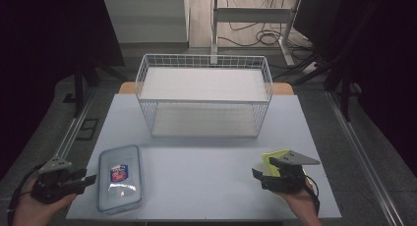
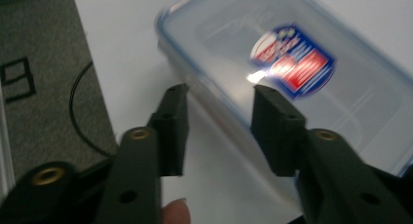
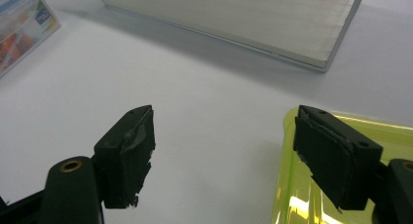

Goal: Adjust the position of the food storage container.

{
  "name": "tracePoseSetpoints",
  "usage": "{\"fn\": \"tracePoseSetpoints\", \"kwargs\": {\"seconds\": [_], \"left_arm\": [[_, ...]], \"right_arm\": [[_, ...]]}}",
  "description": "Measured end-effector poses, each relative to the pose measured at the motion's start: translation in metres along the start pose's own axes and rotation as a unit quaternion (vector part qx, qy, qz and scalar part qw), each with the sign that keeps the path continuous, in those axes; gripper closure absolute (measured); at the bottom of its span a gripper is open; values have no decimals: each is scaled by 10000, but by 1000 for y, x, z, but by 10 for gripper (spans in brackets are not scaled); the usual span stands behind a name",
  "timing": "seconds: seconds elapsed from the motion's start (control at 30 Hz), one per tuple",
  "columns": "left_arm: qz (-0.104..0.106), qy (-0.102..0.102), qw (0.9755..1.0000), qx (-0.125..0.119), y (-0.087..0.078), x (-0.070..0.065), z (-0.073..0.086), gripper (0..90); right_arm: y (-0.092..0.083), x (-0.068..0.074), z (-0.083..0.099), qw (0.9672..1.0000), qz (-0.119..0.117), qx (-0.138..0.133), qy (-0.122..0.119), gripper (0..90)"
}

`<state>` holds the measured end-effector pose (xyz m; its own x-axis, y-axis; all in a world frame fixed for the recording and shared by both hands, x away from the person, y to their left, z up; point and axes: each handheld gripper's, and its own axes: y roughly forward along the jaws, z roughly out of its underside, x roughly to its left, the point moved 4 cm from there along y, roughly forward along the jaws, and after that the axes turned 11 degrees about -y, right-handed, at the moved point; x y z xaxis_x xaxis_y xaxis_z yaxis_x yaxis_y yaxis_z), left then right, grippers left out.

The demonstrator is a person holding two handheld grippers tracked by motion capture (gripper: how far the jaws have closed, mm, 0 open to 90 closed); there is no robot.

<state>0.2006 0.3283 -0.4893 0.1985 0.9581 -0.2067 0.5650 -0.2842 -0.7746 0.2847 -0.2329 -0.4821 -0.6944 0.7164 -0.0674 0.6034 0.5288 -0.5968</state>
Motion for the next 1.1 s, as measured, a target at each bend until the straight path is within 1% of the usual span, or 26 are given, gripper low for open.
{"fn": "tracePoseSetpoints", "kwargs": {"seconds": [0.03, 0.07, 0.1, 0.13, 0.17, 0.2, 0.23, 0.27, 0.3, 0.33, 0.37, 0.4, 0.53, 0.57, 0.63, 0.67, 0.7, 0.73, 0.77, 0.8, 0.9, 0.93, 0.97, 1.03, 1.07, 1.1], "left_arm": [[17, -14, 10000, 72, 1, 2, 3, 640], [17, -14, 10000, 72, 1, 2, 3, 673], [32, -25, 9998, 206, 3, 6, 8, 704], [32, -25, 9998, 206, 3, 6, 8, 743], [113, 7, 9992, 395, 6, 8, 14, 786], [113, 7, 9992, 395, 6, 8, 14, 832], [242, 128, 9976, 643, 10, 7, 20, 877], [263, 225, 9965, 762, 12, 6, 24, 898], [257, 327, 9951, 892, 15, 5, 27, 900], [257, 327, 9951, 892, 15, 5, 27, 900], [220, 495, 9923, 1113, 20, 3, 33, 900], [213, 522, 9915, 1170, 22, 2, 35, 900], [303, 525, 9912, 1174, 27, -1, 37, 900], [335, 626, 9904, 1189, 30, -8, 36, 900], [105, 880, 9879, 1274, 31, -13, 35, 900], [105, 880, 9879, 1274, 31, -13, 35, 900], [112, 926, 9870, 1308, 31, -15, 35, 900], [265, 916, 9862, 1350, 31, -19, 36, 900], [308, 910, 9863, 1345, 32, -21, 36, 900], [313, 911, 9863, 1338, 34, -23, 37, 900], [341, 964, 9848, 1403, 40, -31, 36, 900], [341, 964, 9848, 1403, 40, -31, 36, 900], [471, 1053, 9826, 1453, 45, -41, 36, 899], [562, 1119, 9811, 1476, 48, -48, 34, 899], [562, 1119, 9811, 1476, 48, -48, 34, 899], [602, 1140, 9807, 1473, 51, -53, 33, 898]], "right_arm": [[1, 0, 0, 10000, 4, 9, 3, 228], [1, 0, 1, 10000, 10, 29, 3, 226], [2, 0, 1, 10000, 24, 44, 8, 225], [2, 0, 1, 10000, 24, 44, 8, 225], [2, -1, 1, 10000, 41, 50, 24, 224], [2, -1, 1, 10000, 48, 49, 31, 224], [1, -2, 1, 10000, 58, 51, 39, 224], [1, -2, 1, 10000, 64, 55, 47, 224], [1, -2, 2, 9999, 74, 66, 47, 224], [2, -3, 2, 9999, 88, 78, 52, 224], [2, -3, 2, 9999, 92, 91, 62, 224], [2, -3, 3, 9999, 96, 95, 63, 224], [3, -3, 3, 9998, 106, 125, 59, 224], [3, -3, 3, 9998, 104, 128, 60, 224], [3, -3, 4, 9998, 128, 143, 64, 223], [3, -3, 4, 9998, 128, 143, 64, 223], [3, -4, 4, 9998, 143, 151, 56, 222], [3, -4, 4, 9998, 143, 146, 54, 222], [3, -4, 4, 9998, 144, 145, 55, 222], [3, -4, 4, 9998, 147, 143, 54, 222], [4, -5, 4, 9998, 147, 151, 69, 223], [4, -5, 4, 9998, 147, 151, 69, 223], [4, -5, 4, 9997, 149, 153, 75, 222], [4, -5, 4, 9997, 150, 155, 69, 222], [4, -5, 4, 9997, 150, 155, 69, 222], [4, -5, 4, 9997, 149, 157, 63, 222]]}}
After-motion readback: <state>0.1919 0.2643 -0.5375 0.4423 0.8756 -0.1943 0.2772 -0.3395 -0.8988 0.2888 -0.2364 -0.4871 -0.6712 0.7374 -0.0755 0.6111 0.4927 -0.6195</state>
